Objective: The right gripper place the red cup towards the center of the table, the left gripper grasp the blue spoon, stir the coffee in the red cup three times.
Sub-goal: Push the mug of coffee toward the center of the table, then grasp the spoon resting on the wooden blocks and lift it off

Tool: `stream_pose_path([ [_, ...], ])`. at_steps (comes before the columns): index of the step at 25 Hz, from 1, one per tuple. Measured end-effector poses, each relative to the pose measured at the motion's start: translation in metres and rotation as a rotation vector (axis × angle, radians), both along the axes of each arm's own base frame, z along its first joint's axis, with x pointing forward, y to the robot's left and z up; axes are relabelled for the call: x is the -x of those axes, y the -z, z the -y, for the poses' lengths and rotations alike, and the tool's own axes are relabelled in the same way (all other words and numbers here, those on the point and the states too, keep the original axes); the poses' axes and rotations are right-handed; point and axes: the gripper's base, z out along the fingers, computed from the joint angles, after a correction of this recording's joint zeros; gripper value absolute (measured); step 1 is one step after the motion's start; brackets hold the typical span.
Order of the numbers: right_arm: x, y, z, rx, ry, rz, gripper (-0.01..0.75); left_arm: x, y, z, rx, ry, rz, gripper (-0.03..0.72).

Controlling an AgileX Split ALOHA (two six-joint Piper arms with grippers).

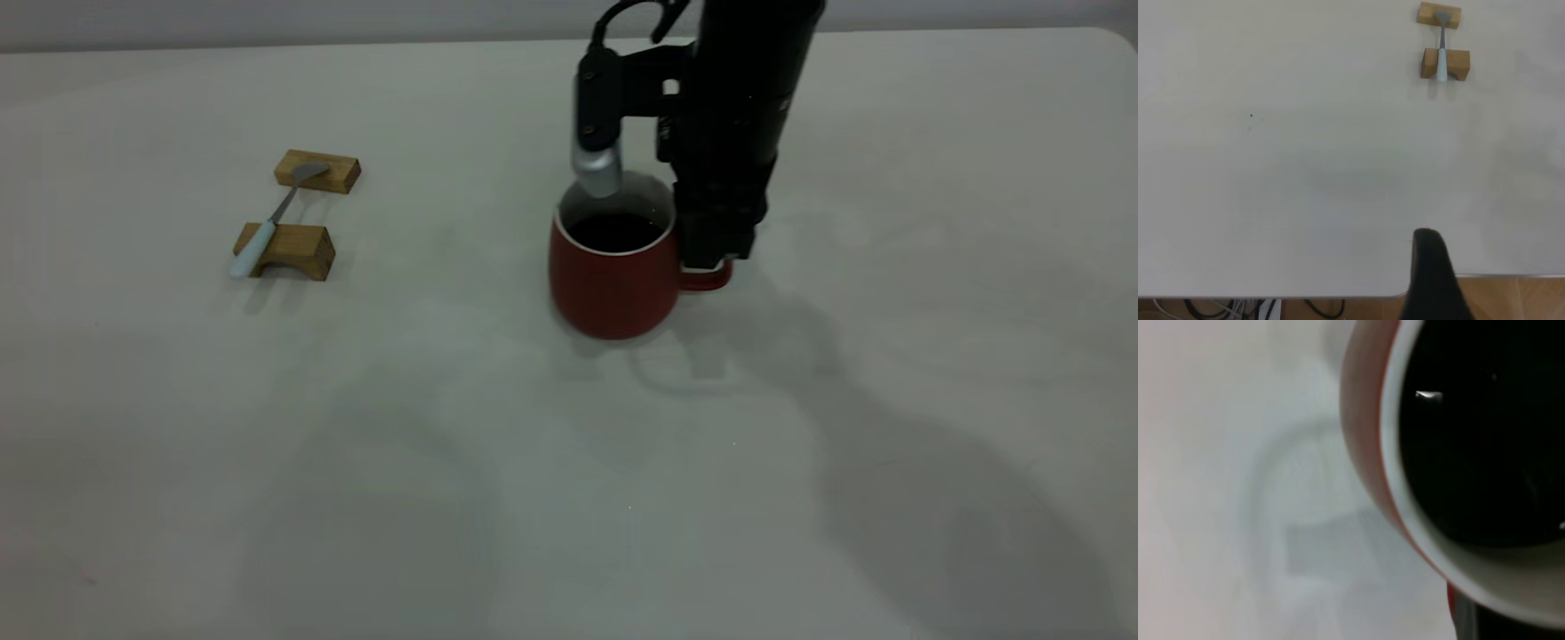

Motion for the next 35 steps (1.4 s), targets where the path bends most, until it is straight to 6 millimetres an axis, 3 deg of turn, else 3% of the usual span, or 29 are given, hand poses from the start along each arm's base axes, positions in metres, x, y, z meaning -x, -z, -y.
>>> stream_pose_path([
  [6,0.005,0.0,-0.016,-0.03,0.048,0.021,0.19,0.0,0.0,0.0,0.0,0.0,0.0,0.553],
  [9,0.006,0.0,-0.016,-0.036,0.078,0.017,0.238,0.0,0.0,0.0,0.0,0.0,0.0,0.553],
  [13,0.007,-0.001,-0.015,-0.031,0.091,0.003,0.39,0.0,0.0,0.0,0.0,0.0,0.0,0.553],
  [16,0.01,-0.015,-0.013,-0.001,0.082,-0.022,0.568,0.0,0.0,0.0,0.0,0.0,0.0,0.553],
  [18,0.013,-0.034,-0.009,0.03,0.1,-0.045,0.679,0.0,0.0,0.0,0.0,0.0,0.0,0.553],
  [20,0.017,-0.062,-0.004,0.061,0.155,-0.066,0.715,0.0,0.0,0.0,0.0,0.0,0.0,0.553],
  [28,0.05,-0.184,0.024,0.097,0.522,-0.076,0.717,0.0,0.0,0.0,0.0,0.0,0.0,0.553],
  [35,0.086,-0.261,0.041,-0.075,0.598,-0.016,0.709,0.0,0.0,0.0,0.0,0.0,0.0,0.553],
])
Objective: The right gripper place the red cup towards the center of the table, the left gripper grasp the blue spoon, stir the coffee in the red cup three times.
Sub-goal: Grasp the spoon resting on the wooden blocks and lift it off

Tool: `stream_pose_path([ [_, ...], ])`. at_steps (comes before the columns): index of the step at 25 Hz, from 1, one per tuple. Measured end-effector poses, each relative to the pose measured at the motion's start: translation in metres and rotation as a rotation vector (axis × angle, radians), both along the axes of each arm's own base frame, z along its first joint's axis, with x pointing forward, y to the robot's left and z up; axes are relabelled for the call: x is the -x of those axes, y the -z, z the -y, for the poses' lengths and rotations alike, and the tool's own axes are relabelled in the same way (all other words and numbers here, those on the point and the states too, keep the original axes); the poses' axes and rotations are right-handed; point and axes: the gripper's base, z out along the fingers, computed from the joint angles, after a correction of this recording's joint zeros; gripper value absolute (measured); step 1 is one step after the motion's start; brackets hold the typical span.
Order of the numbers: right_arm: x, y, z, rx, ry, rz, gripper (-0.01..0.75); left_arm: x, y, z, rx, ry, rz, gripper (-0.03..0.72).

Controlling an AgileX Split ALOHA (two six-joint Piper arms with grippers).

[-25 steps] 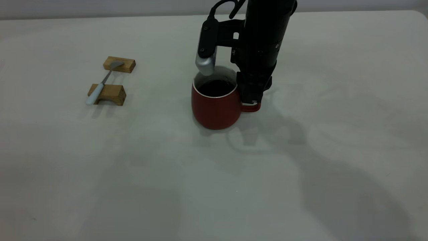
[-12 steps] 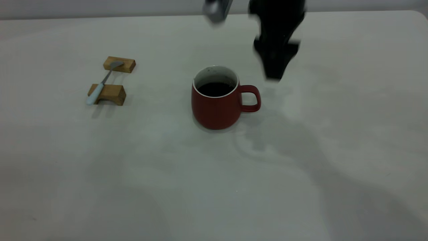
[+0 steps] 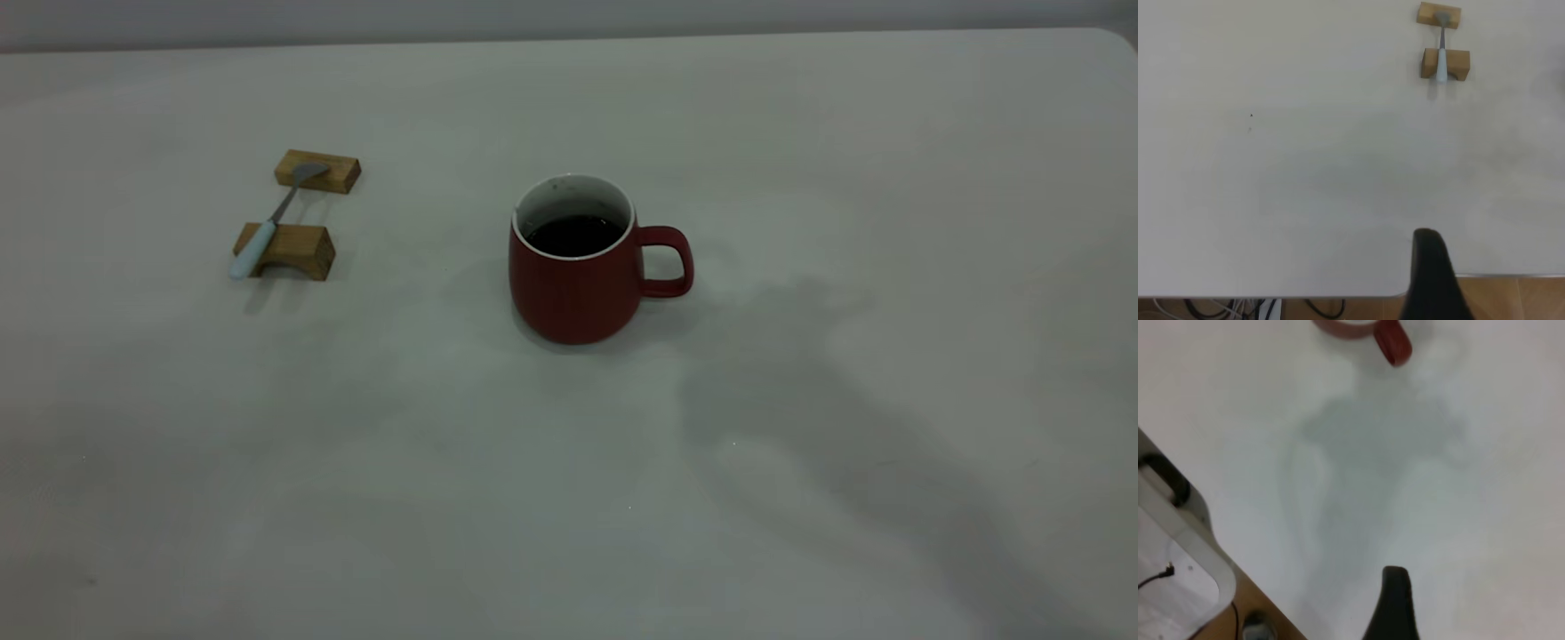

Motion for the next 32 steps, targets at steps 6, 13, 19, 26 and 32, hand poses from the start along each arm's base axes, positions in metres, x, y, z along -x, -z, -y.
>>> stream_pose_path([
  [6,0.055,-0.027,0.032,-0.039,0.008,0.034,0.701,0.0,0.0,0.0,0.0,0.0,0.0,0.553],
  [13,0.161,-0.026,0.094,-0.124,0.13,0.052,0.695,0.0,0.0,0.0,0.0,0.0,0.0,0.553],
  [19,0.242,-0.012,0.145,-0.266,0.206,0.185,0.681,0.0,0.0,0.0,0.0,0.0,0.0,0.553],
  [26,0.294,0.01,0.175,-0.404,0.413,0.453,0.667,0.0,0.0,0.0,0.0,0.0,0.0,0.553],
  [32,0.309,0.032,0.174,-0.487,0.508,0.562,0.658,0.0,0.0,0.0,0.0,0.0,0.0,0.553],
])
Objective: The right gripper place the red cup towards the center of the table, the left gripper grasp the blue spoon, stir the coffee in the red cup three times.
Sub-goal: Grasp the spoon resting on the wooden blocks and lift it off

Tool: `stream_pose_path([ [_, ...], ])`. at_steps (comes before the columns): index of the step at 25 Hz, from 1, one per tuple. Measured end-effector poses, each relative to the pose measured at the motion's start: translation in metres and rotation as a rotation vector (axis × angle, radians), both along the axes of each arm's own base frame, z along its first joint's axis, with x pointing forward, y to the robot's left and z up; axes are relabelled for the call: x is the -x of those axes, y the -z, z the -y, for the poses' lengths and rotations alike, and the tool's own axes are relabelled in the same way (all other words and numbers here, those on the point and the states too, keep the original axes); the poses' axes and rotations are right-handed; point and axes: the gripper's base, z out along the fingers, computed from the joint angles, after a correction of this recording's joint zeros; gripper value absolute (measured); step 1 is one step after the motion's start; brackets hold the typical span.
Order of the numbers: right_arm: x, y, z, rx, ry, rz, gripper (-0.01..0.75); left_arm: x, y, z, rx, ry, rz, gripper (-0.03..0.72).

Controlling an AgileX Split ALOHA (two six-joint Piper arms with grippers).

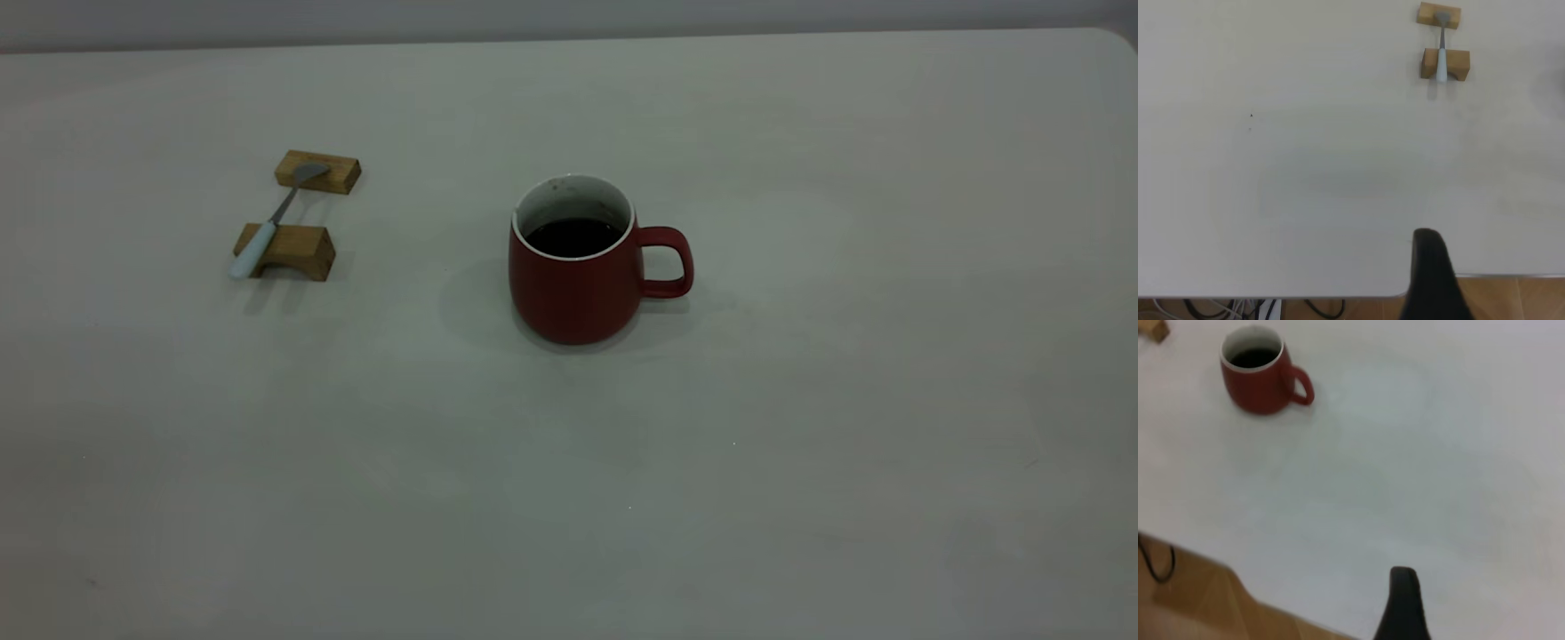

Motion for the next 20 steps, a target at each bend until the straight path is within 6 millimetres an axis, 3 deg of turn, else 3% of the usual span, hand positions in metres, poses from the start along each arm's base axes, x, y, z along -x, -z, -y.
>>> stream_pose_path([
  [13,0.0051,0.0051,0.0004,-0.048,0.086,0.019,0.636,0.0,0.0,0.0,0.0,0.0,0.0,0.553],
  [20,0.0051,0.0051,0.0003,-0.049,0.086,0.019,0.515,0.0,0.0,0.0,0.0,0.0,0.0,0.553],
])
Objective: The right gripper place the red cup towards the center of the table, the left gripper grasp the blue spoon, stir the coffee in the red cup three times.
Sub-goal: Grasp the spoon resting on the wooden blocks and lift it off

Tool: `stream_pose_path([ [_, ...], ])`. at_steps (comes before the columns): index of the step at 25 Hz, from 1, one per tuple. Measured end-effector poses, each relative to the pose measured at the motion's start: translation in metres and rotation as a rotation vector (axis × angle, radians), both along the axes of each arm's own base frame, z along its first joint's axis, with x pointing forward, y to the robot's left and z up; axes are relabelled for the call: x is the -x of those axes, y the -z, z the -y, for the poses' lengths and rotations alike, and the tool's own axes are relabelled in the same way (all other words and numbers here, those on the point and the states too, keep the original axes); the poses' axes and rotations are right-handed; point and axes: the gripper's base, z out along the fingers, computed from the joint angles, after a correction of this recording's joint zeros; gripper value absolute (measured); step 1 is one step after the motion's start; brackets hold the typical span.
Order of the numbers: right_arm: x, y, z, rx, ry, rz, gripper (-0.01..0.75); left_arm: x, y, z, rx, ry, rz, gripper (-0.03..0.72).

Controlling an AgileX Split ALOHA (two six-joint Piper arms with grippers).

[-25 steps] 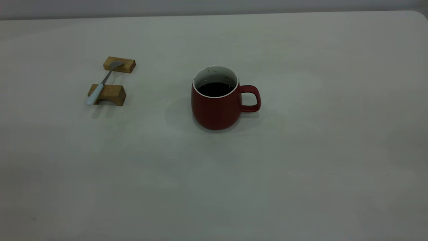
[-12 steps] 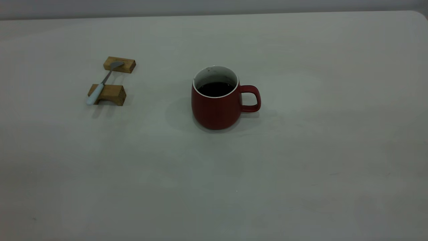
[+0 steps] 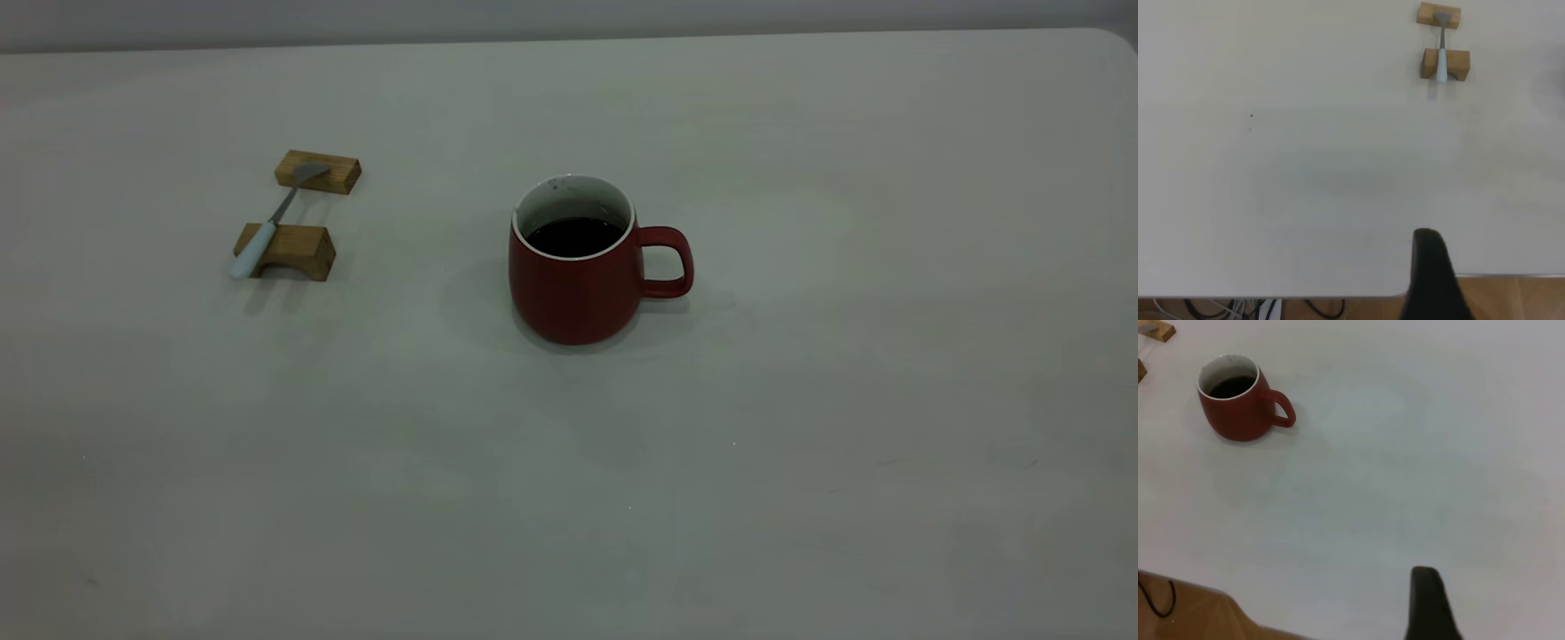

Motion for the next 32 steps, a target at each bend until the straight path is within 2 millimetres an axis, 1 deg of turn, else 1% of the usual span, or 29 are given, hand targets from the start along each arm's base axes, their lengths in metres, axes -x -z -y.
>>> stream_pose_path([
  [6,0.0,0.0,0.0,0.0,0.0,0.0,0.403,0.0,0.0,0.0,0.0,0.0,0.0,0.553],
  [15,0.0,0.0,0.0,0.0,0.0,0.0,0.258,0.0,0.0,0.0,0.0,0.0,0.0,0.553],
  [19,0.0,0.0,0.0,0.0,0.0,0.0,0.229,0.0,0.0,0.0,0.044,-0.042,0.003,0.553],
  [21,0.0,0.0,0.0,0.0,0.0,0.0,0.229,-0.003,-0.006,-0.003,0.043,-0.074,0.009,0.557],
  [23,0.0,0.0,0.0,0.0,0.0,0.0,0.229,-0.014,-0.015,-0.004,0.029,-0.087,0.002,0.575],
  [25,0.0,0.0,0.0,0.0,0.0,-0.001,0.229,-0.031,-0.022,-0.003,0.021,-0.086,-0.025,0.596],
  [28,0.0,0.0,0.0,0.0,0.0,-0.001,0.232,-0.067,-0.024,-0.001,0.008,-0.075,-0.102,0.615],
  [32,0.0,0.0,0.0,0.0,0.0,-0.001,0.236,-0.121,-0.016,0.004,0.019,-0.063,-0.202,0.62],
])
